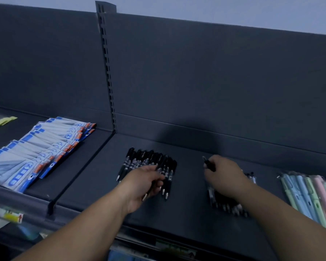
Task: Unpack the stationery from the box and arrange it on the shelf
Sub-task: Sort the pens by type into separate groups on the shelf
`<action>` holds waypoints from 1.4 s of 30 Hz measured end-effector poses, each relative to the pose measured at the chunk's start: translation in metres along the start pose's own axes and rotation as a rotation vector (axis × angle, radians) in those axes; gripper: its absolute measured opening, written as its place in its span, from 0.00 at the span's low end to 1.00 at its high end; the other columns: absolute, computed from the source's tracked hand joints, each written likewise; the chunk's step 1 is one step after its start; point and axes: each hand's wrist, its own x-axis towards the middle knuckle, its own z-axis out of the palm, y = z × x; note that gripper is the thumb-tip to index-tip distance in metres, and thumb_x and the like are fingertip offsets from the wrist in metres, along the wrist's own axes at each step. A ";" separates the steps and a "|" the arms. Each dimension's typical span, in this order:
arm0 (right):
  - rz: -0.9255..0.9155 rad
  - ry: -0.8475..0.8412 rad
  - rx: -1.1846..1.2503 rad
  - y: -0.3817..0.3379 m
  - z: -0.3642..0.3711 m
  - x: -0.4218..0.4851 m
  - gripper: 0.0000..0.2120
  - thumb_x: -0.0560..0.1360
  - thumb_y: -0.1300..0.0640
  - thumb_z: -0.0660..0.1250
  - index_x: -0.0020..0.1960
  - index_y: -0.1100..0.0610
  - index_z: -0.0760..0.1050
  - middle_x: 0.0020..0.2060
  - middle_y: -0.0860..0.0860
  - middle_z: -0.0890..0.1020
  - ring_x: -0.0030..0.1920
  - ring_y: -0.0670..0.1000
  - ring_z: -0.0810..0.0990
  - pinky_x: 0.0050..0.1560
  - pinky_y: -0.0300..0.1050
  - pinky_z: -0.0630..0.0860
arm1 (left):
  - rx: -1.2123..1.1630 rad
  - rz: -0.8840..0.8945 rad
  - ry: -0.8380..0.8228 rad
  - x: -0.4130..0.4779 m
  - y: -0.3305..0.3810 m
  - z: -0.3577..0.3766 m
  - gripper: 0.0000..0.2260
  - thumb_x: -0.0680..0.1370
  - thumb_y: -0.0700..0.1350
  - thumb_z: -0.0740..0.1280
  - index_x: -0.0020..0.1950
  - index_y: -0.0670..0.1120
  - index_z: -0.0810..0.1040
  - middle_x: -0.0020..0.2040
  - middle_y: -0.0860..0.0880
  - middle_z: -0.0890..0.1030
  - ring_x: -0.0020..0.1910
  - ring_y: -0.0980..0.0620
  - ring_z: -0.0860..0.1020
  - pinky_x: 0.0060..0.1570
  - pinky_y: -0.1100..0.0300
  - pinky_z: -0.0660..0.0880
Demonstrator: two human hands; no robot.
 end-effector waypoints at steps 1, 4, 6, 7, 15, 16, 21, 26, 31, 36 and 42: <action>0.009 -0.035 0.099 -0.009 0.007 0.001 0.05 0.78 0.55 0.62 0.48 0.56 0.75 0.43 0.53 0.82 0.43 0.52 0.80 0.43 0.44 0.77 | 0.000 0.015 0.021 0.001 0.002 -0.008 0.12 0.79 0.35 0.63 0.60 0.45 0.72 0.41 0.46 0.80 0.33 0.56 0.75 0.29 0.66 0.74; 0.133 -0.153 0.379 -0.035 0.026 0.004 0.09 0.79 0.52 0.63 0.45 0.57 0.74 0.37 0.54 0.82 0.34 0.51 0.82 0.32 0.42 0.78 | 0.144 0.107 0.121 0.011 0.006 -0.036 0.14 0.79 0.38 0.64 0.64 0.47 0.72 0.44 0.48 0.79 0.37 0.57 0.76 0.32 0.67 0.74; 0.239 -0.180 0.526 -0.044 0.034 0.010 0.10 0.80 0.52 0.62 0.50 0.60 0.73 0.37 0.55 0.79 0.32 0.51 0.80 0.27 0.40 0.75 | 0.301 0.183 0.204 0.022 0.006 -0.058 0.15 0.80 0.38 0.62 0.66 0.48 0.72 0.54 0.48 0.80 0.47 0.55 0.78 0.45 0.62 0.76; 0.288 -0.178 0.611 -0.046 0.038 0.015 0.12 0.80 0.53 0.62 0.54 0.63 0.73 0.38 0.55 0.78 0.33 0.51 0.80 0.28 0.41 0.76 | 0.374 0.210 0.243 0.026 0.007 -0.067 0.17 0.79 0.37 0.62 0.68 0.47 0.71 0.58 0.47 0.79 0.52 0.53 0.78 0.51 0.60 0.75; 0.173 -0.099 0.303 -0.041 0.068 0.019 0.33 0.69 0.53 0.76 0.70 0.57 0.68 0.53 0.50 0.78 0.56 0.52 0.78 0.58 0.44 0.75 | 0.784 0.237 0.275 0.042 0.003 -0.088 0.25 0.77 0.32 0.56 0.73 0.45 0.67 0.68 0.47 0.74 0.63 0.50 0.73 0.56 0.67 0.65; 0.132 -0.123 0.203 -0.041 0.071 0.015 0.37 0.67 0.50 0.77 0.72 0.55 0.67 0.60 0.51 0.76 0.60 0.52 0.77 0.59 0.39 0.71 | 0.804 0.244 0.263 0.046 0.001 -0.089 0.26 0.76 0.31 0.56 0.73 0.45 0.66 0.69 0.47 0.72 0.66 0.49 0.72 0.59 0.67 0.64; -0.040 -0.251 0.054 -0.037 0.081 0.001 0.51 0.63 0.44 0.79 0.77 0.55 0.56 0.74 0.50 0.57 0.69 0.50 0.68 0.69 0.40 0.65 | 0.846 0.282 0.265 0.059 0.003 -0.092 0.27 0.76 0.30 0.55 0.74 0.46 0.65 0.72 0.45 0.69 0.69 0.49 0.69 0.62 0.67 0.63; -0.105 -0.230 -0.007 -0.033 0.086 -0.002 0.50 0.65 0.43 0.77 0.78 0.54 0.55 0.76 0.48 0.53 0.71 0.50 0.65 0.71 0.39 0.63 | 0.874 0.267 0.252 0.065 0.009 -0.090 0.22 0.80 0.36 0.56 0.75 0.44 0.62 0.74 0.45 0.65 0.71 0.48 0.67 0.64 0.64 0.64; -0.198 -0.019 -0.010 -0.021 0.079 0.002 0.36 0.72 0.40 0.69 0.74 0.53 0.64 0.73 0.48 0.63 0.70 0.48 0.67 0.70 0.38 0.61 | 0.871 0.259 0.244 0.062 0.011 -0.083 0.23 0.81 0.44 0.60 0.76 0.43 0.60 0.75 0.45 0.62 0.73 0.47 0.63 0.71 0.58 0.60; -0.225 -0.045 -0.493 0.013 0.061 0.017 0.25 0.81 0.43 0.54 0.76 0.48 0.59 0.77 0.47 0.58 0.77 0.49 0.53 0.76 0.49 0.47 | 1.006 0.374 0.342 0.054 0.000 -0.069 0.23 0.81 0.47 0.60 0.75 0.45 0.62 0.77 0.45 0.58 0.75 0.49 0.57 0.73 0.59 0.54; -0.221 -0.138 -0.421 0.044 0.056 0.029 0.25 0.82 0.44 0.49 0.78 0.50 0.55 0.78 0.49 0.56 0.77 0.49 0.51 0.76 0.46 0.48 | 1.143 0.387 0.270 0.043 -0.012 -0.047 0.23 0.81 0.51 0.61 0.75 0.48 0.63 0.77 0.48 0.56 0.76 0.49 0.55 0.74 0.59 0.54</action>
